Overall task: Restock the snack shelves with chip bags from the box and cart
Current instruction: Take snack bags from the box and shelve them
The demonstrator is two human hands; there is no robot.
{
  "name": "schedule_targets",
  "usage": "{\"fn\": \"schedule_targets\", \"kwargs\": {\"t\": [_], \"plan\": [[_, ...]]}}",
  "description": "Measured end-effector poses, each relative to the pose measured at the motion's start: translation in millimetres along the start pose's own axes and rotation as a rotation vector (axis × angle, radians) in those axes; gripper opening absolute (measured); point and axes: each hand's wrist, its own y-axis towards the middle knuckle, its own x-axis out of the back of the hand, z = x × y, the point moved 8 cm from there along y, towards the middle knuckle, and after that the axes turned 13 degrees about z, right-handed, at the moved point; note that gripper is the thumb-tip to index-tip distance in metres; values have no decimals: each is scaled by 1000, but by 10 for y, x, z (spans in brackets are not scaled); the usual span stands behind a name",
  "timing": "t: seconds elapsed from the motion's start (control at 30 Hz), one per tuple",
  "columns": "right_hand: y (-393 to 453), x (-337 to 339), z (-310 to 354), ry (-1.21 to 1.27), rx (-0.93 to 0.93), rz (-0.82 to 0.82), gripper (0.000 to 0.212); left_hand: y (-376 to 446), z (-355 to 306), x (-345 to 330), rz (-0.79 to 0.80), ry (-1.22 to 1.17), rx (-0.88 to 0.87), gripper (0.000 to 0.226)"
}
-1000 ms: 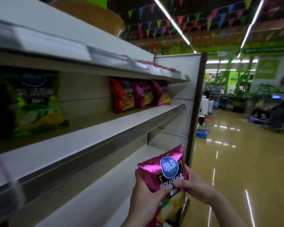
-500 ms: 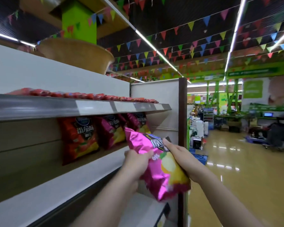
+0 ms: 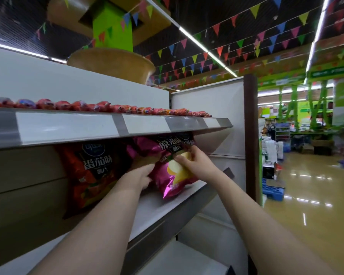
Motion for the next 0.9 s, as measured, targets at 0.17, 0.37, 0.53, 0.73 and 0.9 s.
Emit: {"fn": "schedule_targets", "kwargs": {"t": [0.17, 0.37, 0.53, 0.73, 0.9], "plan": [[403, -233, -170, -7, 4, 66, 58, 309, -182, 394, -71, 355, -86, 51], [609, -384, -353, -60, -98, 72, 61, 463, -161, 498, -88, 626, -37, 62], [480, -349, -414, -75, -186, 59, 51, 184, -274, 279, -91, 1211, 237, 44], [-212, -112, -206, -26, 18, -61, 63, 65, -349, -521, 117, 1440, 69, 35], [-975, 354, -220, -56, 0, -180, 44, -209, -237, -1460, 308, 1409, -197, 34]]}}
